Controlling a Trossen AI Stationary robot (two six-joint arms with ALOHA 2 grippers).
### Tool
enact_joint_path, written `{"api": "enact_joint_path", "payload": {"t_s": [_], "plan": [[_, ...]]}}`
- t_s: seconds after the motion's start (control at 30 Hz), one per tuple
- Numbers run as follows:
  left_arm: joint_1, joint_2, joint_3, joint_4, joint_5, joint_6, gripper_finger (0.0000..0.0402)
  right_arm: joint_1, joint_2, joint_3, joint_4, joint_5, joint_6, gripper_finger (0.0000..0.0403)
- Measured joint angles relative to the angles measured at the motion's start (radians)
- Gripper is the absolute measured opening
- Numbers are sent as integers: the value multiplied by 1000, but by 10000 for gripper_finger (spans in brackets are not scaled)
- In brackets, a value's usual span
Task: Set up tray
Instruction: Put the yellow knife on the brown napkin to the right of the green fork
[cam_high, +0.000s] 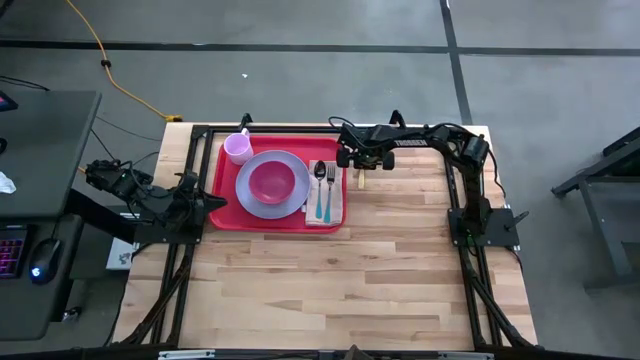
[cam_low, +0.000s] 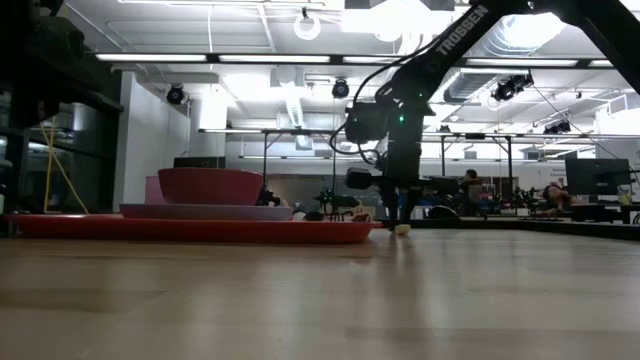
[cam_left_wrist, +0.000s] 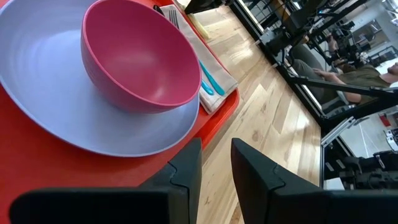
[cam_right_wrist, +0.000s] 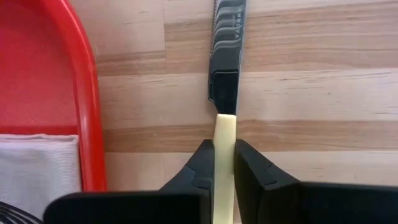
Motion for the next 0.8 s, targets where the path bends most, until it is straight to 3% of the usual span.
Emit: {"api": "enact_joint_path", "payload": {"t_s": [0.8], "plan": [[0, 0, 0, -1, 0, 9, 117, 41, -96, -4, -95, -52, 33, 9]]}}
